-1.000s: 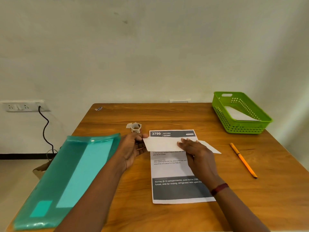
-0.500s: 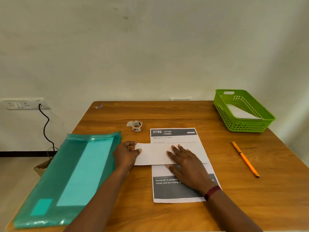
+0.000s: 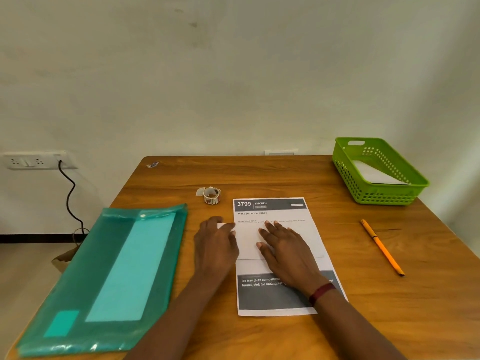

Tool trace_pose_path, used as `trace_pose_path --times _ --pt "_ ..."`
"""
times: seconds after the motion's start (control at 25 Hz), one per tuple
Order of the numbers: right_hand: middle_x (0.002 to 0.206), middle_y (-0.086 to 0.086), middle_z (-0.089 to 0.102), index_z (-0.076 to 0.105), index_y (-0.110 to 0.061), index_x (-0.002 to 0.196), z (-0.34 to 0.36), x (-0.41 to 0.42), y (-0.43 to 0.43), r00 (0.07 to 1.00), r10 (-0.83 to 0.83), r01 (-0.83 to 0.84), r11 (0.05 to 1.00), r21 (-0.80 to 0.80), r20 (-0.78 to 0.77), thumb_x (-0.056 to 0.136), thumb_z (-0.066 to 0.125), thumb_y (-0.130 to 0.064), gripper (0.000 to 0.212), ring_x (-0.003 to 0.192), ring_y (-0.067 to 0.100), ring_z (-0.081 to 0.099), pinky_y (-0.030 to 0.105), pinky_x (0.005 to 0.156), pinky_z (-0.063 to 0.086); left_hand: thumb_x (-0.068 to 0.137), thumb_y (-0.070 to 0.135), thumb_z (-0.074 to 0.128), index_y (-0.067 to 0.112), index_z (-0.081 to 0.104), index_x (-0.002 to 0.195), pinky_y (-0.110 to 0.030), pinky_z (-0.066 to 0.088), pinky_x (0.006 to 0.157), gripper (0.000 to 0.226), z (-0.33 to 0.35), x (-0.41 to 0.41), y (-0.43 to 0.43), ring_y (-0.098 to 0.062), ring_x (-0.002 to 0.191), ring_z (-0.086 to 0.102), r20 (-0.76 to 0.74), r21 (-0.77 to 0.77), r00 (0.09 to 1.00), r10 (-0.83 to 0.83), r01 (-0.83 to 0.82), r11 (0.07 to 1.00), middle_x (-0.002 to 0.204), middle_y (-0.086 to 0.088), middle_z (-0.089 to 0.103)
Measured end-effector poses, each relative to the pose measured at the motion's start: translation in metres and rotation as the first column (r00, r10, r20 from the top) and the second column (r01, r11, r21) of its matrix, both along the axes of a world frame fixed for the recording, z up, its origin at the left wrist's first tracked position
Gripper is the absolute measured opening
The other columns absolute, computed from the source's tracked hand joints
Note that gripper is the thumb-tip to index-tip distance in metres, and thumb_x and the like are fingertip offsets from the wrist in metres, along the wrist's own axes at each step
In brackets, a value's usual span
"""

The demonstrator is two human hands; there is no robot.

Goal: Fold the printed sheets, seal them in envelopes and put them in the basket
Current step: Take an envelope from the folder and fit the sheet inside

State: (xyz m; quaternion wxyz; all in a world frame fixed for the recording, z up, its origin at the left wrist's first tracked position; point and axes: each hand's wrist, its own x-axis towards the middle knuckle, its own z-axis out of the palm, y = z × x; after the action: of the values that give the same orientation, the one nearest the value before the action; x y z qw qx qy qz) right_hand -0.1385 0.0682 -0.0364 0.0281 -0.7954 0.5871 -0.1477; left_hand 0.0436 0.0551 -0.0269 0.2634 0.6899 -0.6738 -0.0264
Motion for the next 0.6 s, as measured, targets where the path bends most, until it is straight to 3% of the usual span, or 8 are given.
trace_pose_path --times 0.08,0.2,0.28,0.4,0.6 --pt "0.153 0.003 0.038 0.041 -0.019 0.146 0.002 0.010 -0.006 1.000 0.003 -0.003 1.000 0.016 0.013 0.101 0.030 -0.040 0.051 0.143 0.022 0.034 0.038 0.116 0.027 0.099 0.026 0.048 0.026 0.053 0.139 -0.039 0.027 0.118 0.040 -0.005 -0.012 -0.001 -0.021 0.141 0.033 0.032 0.059 0.982 -0.186 0.184 0.981 0.148 -0.003 0.045" --pt "0.159 0.004 0.027 0.030 -0.017 0.152 -0.001 0.019 -0.011 1.000 0.009 -0.011 0.998 0.068 0.030 0.103 0.034 -0.031 0.051 0.147 0.022 0.023 0.037 0.119 0.019 0.103 0.032 0.033 0.025 0.029 0.152 -0.042 0.003 0.123 0.050 -0.011 -0.019 -0.006 -0.023 0.151 0.009 0.137 0.171 0.942 -0.305 0.281 0.944 0.161 -0.001 0.023" --pt "0.159 0.007 0.026 0.030 -0.015 0.152 -0.008 0.020 -0.013 1.000 0.016 -0.017 0.998 0.068 0.013 0.102 0.030 -0.031 0.052 0.148 0.024 0.022 0.039 0.119 0.016 0.104 0.036 0.028 0.023 0.017 0.156 -0.043 -0.001 0.123 0.055 -0.016 -0.019 -0.007 -0.023 0.151 -0.001 0.193 0.237 0.921 -0.338 0.290 0.927 0.164 -0.001 0.011" --pt "0.159 0.009 0.024 0.028 -0.014 0.152 -0.016 0.020 -0.013 0.999 0.015 -0.011 0.997 0.078 -0.052 0.095 0.009 -0.041 0.066 0.148 0.026 0.020 0.040 0.120 0.012 0.103 0.034 0.030 0.018 0.011 0.157 -0.042 -0.004 0.123 0.059 -0.018 -0.020 -0.003 -0.022 0.151 -0.004 0.250 0.250 0.897 -0.364 0.303 0.919 0.165 -0.003 0.006" --pt "0.162 0.008 0.012 0.015 -0.015 0.155 -0.016 0.019 -0.012 0.994 -0.037 0.047 0.995 0.088 -0.106 0.092 -0.001 -0.052 0.075 0.150 0.025 0.007 0.040 0.121 0.005 0.102 0.025 0.036 0.012 0.005 0.156 -0.036 -0.003 0.122 0.063 -0.019 -0.026 -0.001 -0.022 0.151 -0.004 0.193 0.268 0.913 -0.359 0.303 0.915 0.164 -0.008 0.001"
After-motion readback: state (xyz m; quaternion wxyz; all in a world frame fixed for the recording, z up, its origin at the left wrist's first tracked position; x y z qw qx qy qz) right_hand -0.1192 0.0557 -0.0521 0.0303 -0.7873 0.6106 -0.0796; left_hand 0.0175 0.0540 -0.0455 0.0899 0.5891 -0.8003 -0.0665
